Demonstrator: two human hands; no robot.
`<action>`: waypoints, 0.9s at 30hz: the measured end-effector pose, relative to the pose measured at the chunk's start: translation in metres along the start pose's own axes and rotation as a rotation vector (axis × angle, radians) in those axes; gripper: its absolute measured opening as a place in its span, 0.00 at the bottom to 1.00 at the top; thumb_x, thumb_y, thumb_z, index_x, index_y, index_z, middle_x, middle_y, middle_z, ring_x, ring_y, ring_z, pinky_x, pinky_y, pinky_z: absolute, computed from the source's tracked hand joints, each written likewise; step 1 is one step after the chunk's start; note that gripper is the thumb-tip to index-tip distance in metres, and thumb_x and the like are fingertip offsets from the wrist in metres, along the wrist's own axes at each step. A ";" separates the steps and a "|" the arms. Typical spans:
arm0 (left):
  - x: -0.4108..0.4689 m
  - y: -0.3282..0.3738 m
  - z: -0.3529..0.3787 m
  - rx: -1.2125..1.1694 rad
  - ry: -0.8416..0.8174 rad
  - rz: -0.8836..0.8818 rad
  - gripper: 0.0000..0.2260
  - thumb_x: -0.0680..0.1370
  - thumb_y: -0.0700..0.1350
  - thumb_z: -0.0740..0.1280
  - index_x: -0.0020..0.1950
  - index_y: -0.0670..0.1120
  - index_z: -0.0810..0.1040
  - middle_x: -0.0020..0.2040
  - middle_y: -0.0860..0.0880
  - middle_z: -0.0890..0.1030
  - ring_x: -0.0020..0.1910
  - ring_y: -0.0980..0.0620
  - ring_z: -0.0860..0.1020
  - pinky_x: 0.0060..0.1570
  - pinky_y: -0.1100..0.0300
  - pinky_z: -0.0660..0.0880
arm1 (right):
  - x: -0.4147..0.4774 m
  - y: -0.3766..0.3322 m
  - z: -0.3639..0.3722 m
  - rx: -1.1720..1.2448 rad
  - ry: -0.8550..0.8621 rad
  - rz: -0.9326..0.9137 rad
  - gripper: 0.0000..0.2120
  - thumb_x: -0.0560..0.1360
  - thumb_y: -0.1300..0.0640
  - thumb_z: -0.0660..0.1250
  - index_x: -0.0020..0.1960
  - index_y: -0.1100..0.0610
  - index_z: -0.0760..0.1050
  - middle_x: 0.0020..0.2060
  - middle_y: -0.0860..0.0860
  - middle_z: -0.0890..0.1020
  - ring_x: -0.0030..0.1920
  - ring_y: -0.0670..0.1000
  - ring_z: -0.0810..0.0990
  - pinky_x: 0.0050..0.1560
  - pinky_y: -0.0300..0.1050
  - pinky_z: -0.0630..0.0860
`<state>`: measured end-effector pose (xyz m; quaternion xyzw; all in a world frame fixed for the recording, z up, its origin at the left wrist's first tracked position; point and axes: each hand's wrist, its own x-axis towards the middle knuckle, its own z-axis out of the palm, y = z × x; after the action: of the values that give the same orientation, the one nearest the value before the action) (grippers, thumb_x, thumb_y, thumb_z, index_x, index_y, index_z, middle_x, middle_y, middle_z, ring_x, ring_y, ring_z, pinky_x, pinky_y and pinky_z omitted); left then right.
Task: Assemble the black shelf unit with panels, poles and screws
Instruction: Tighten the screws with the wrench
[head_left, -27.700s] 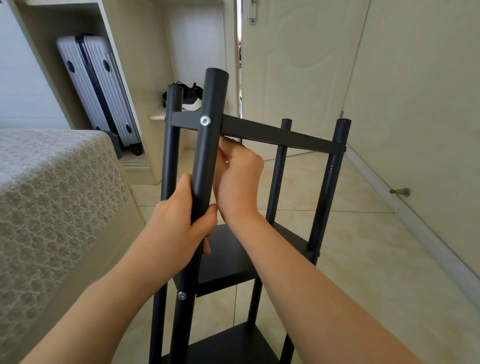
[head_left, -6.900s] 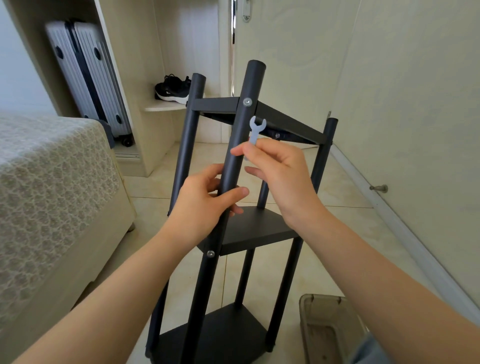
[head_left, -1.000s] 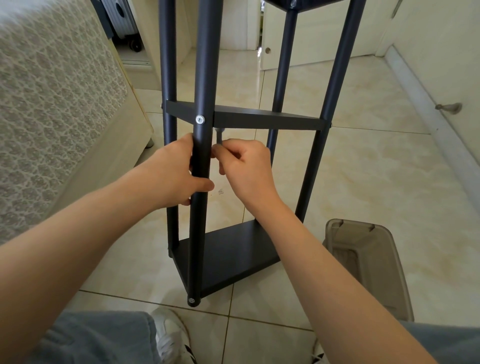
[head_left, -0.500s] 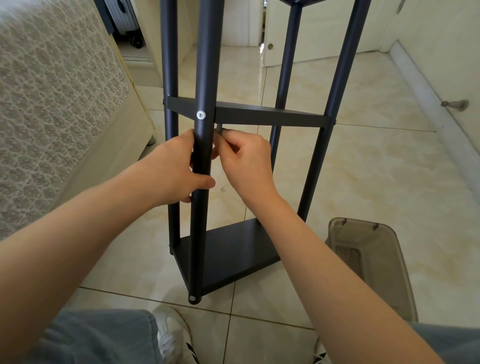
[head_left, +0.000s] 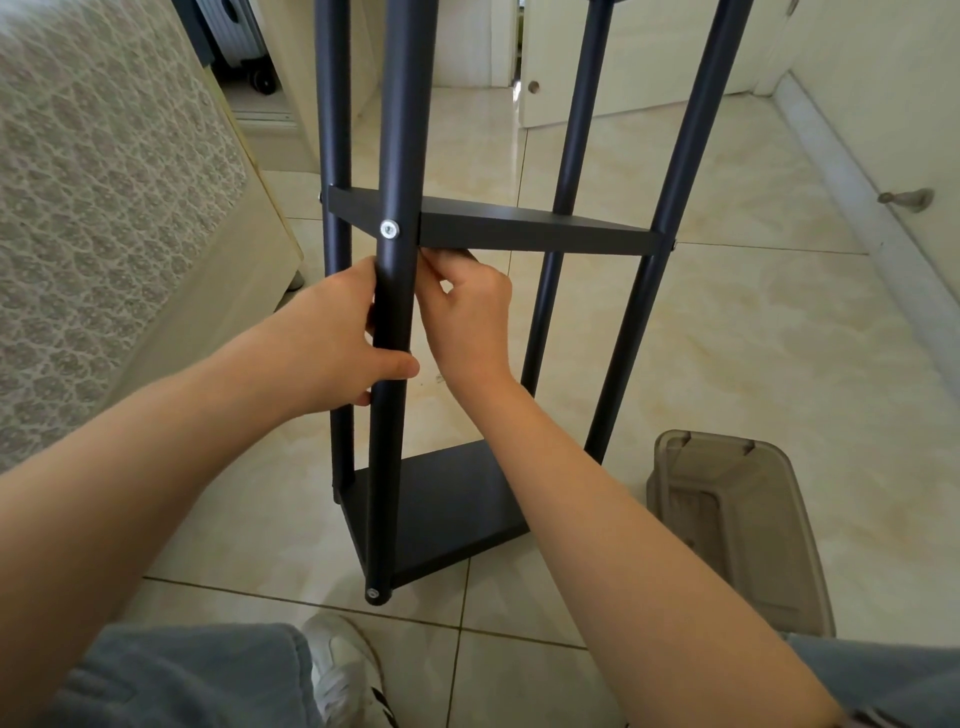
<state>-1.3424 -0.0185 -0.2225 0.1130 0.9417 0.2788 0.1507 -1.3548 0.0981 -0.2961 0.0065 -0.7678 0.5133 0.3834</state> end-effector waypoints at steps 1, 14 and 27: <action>0.001 0.000 0.000 -0.004 0.000 -0.001 0.28 0.73 0.43 0.76 0.69 0.50 0.67 0.44 0.59 0.70 0.46 0.49 0.79 0.33 0.58 0.82 | 0.001 0.001 -0.001 0.002 -0.012 0.004 0.07 0.76 0.65 0.68 0.42 0.66 0.82 0.33 0.57 0.83 0.34 0.48 0.77 0.40 0.29 0.69; 0.000 -0.001 0.003 -0.025 -0.015 -0.008 0.29 0.74 0.41 0.76 0.71 0.48 0.66 0.48 0.54 0.73 0.47 0.49 0.78 0.34 0.59 0.80 | 0.004 0.000 -0.075 -0.235 -0.652 0.306 0.09 0.79 0.58 0.65 0.48 0.58 0.83 0.31 0.43 0.78 0.33 0.38 0.78 0.38 0.27 0.70; -0.018 0.008 0.004 0.011 -0.125 0.114 0.30 0.75 0.44 0.75 0.74 0.50 0.65 0.63 0.47 0.77 0.58 0.46 0.79 0.43 0.52 0.84 | 0.042 0.005 -0.202 -0.529 -0.723 0.725 0.06 0.73 0.54 0.73 0.44 0.57 0.84 0.41 0.49 0.80 0.43 0.49 0.78 0.36 0.40 0.74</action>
<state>-1.3230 -0.0151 -0.2169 0.1843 0.9240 0.2743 0.1923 -1.2682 0.2767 -0.2388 -0.1781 -0.9054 0.3677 -0.1154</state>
